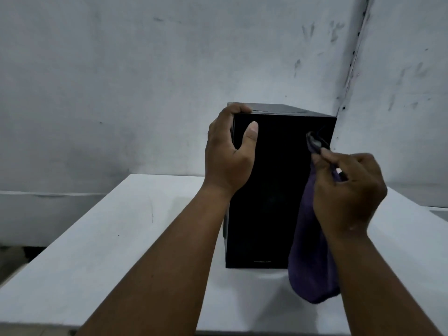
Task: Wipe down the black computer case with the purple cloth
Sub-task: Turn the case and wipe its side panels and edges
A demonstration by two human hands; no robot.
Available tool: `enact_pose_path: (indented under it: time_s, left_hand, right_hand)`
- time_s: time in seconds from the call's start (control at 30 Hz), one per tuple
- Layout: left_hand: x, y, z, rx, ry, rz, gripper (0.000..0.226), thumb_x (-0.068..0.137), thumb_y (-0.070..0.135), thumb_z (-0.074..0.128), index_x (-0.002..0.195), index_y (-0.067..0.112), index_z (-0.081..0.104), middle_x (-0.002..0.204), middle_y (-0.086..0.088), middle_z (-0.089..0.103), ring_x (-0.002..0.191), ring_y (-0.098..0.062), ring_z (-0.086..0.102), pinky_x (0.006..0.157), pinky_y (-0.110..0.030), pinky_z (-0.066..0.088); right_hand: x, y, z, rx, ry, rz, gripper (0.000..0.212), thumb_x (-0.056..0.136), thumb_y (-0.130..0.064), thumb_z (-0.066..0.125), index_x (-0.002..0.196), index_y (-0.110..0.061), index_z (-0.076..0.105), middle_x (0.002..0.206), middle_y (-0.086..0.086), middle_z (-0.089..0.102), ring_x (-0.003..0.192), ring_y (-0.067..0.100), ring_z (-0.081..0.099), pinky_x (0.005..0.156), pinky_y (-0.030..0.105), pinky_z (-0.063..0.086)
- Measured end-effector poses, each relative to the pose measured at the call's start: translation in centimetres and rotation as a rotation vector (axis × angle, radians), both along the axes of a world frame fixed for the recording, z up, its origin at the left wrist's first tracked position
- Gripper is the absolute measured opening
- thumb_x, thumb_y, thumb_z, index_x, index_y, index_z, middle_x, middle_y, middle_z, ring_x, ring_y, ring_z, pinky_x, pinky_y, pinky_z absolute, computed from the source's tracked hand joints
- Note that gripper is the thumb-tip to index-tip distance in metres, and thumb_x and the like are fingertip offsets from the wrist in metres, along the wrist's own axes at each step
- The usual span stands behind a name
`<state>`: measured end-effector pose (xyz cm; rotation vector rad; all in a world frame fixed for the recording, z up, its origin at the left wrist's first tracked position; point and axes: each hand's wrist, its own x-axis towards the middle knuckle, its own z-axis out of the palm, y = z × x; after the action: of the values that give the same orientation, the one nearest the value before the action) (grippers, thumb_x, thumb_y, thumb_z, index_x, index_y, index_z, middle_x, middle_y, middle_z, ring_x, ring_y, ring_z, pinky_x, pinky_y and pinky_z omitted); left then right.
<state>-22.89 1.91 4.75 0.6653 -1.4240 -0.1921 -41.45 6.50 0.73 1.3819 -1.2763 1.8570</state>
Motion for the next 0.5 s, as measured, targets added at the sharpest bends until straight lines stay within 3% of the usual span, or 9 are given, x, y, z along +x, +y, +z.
enact_pose_path:
  time_s: [0.23,0.33,0.4,0.5]
  left_hand:
    - [-0.1,0.2,0.0,0.000,0.002,0.011,0.021,0.099,0.029,0.057,0.120,0.028,0.057,0.123,0.016,0.063,0.122,-0.020,0.059,0.101,-0.047,0.053]
    - [0.0,0.2,0.0,0.006,0.000,0.015,0.022,0.099,0.028,0.057,0.120,0.028,0.057,0.124,0.016,0.063,0.123,-0.019,0.059,0.103,-0.047,0.052]
    - [0.0,0.2,0.0,0.008,-0.003,0.018,0.022,0.099,0.029,0.057,0.121,0.028,0.057,0.124,0.017,0.063,0.123,-0.018,0.059,0.103,-0.046,0.052]
    - [0.0,0.3,0.0,0.013,-0.006,0.021,0.021,0.099,0.028,0.057,0.121,0.028,0.057,0.124,0.017,0.063,0.123,-0.017,0.059,0.103,-0.044,0.051]
  right_hand:
    - [0.8,0.2,-4.4,0.023,-0.006,-0.003,0.006,0.091,-0.006,0.078,0.089,0.000,0.077,0.077,0.011,0.056,0.068,0.020,0.051,0.068,0.016,0.034]
    - [0.9,1.2,-8.5,0.123,0.024,0.048,0.018,0.093,-0.008,0.075,0.079,0.003,0.073,0.075,0.005,0.051,0.065,0.018,0.045,0.065,0.009,0.032]
    - [0.9,1.9,-9.7,0.171,0.050,0.082,0.014,0.092,-0.008,0.077,0.081,0.002,0.075,0.076,0.004,0.052,0.063,0.017,0.046,0.065,0.004,0.033]
    - [0.6,1.7,-8.4,0.172,0.061,0.076,0.010,0.088,-0.005,0.079,0.081,0.000,0.076,0.076,0.004,0.053,0.064,0.015,0.045,0.063,0.008,0.032]
